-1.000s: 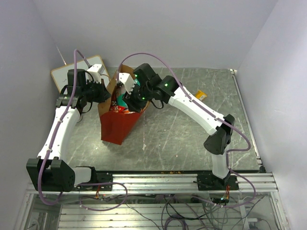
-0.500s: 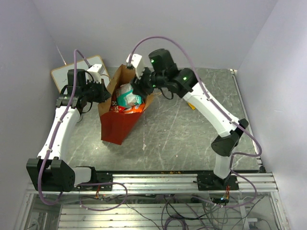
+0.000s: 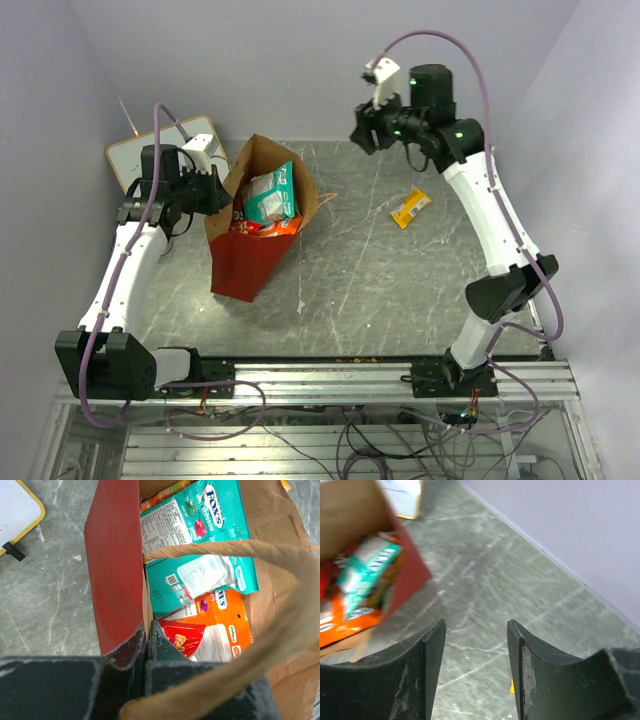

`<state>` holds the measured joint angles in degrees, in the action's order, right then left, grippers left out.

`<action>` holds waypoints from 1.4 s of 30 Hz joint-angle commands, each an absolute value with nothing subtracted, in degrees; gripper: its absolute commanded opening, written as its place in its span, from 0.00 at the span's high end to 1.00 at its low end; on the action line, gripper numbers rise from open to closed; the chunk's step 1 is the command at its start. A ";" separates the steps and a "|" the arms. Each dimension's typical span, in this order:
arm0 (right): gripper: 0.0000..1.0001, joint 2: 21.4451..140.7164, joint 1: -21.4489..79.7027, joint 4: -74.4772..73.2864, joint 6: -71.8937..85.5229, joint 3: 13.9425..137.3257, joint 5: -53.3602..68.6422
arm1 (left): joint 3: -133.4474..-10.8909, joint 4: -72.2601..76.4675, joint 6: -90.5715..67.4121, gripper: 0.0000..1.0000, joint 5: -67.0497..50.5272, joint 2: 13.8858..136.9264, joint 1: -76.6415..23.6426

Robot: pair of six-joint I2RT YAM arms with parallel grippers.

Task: Place the snacks into the paper bag
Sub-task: Pick up the snack from the center of the board.

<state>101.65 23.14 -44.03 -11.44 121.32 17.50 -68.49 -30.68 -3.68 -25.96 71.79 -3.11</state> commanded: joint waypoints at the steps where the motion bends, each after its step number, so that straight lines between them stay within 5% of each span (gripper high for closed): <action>1: 0.48 98.79 13.66 -36.45 -7.60 111.93 19.45 | -68.66 -25.31 -3.64 0.93 -28.93 70.45 -3.61; 17: 0.46 103.79 -5.96 -15.56 0.32 86.98 19.83 | -68.46 -25.36 -3.17 0.93 -28.84 69.89 -3.60; 42: 0.51 127.29 -14.68 -7.37 19.11 86.29 36.86 | -68.54 -25.66 -3.41 0.93 -29.29 70.38 -3.65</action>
